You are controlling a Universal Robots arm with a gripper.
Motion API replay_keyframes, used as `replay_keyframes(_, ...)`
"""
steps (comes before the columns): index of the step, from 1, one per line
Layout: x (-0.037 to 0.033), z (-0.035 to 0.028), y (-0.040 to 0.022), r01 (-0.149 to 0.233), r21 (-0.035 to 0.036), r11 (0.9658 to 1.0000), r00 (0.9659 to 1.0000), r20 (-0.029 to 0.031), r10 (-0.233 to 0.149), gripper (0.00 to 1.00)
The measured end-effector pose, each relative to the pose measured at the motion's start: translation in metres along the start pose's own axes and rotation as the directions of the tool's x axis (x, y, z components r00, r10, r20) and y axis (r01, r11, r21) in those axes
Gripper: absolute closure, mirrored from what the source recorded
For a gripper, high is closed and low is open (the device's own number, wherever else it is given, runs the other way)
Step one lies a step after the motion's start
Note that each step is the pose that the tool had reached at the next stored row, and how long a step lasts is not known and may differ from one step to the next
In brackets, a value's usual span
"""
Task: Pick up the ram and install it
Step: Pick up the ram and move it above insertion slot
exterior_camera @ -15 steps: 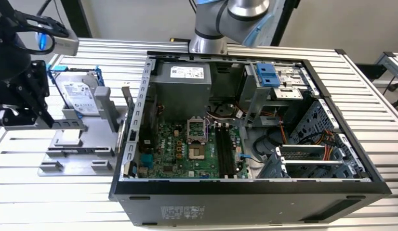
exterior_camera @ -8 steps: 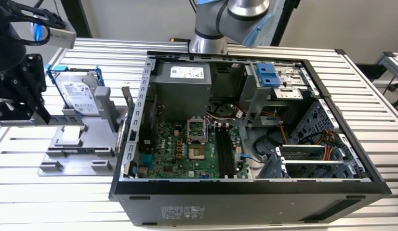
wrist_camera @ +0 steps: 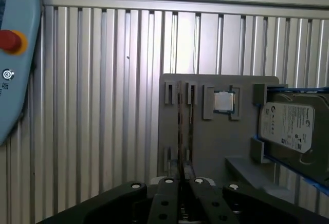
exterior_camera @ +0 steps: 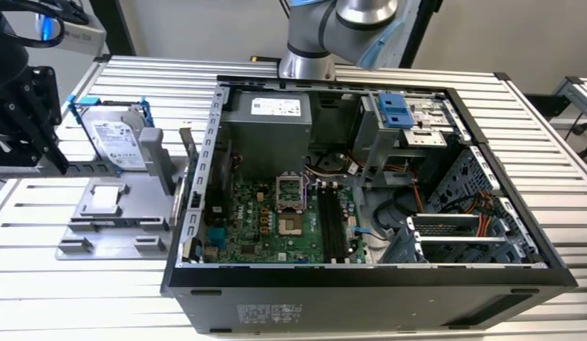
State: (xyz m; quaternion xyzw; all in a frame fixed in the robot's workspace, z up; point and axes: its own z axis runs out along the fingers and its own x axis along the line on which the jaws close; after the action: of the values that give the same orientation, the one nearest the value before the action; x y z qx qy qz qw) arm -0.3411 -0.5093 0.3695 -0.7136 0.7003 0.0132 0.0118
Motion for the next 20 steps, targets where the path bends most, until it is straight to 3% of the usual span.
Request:
replay_keyframes(6, -0.0001, -0.0002, -0.001, 0.0, -0.0004, 1.0, 1.0, -0.0009, 0.0, 1.0)
replay_keyframes(15, 0.0004, -0.0002, -0.0203, 0.0, -0.003, 1.0, 1.0, -0.0009, 0.0, 1.0)
replay_keyframes(20, 0.0003, -0.0002, -0.0212, 0.0, -0.0031, 1.0, 1.0, -0.0009, 0.0, 1.0)
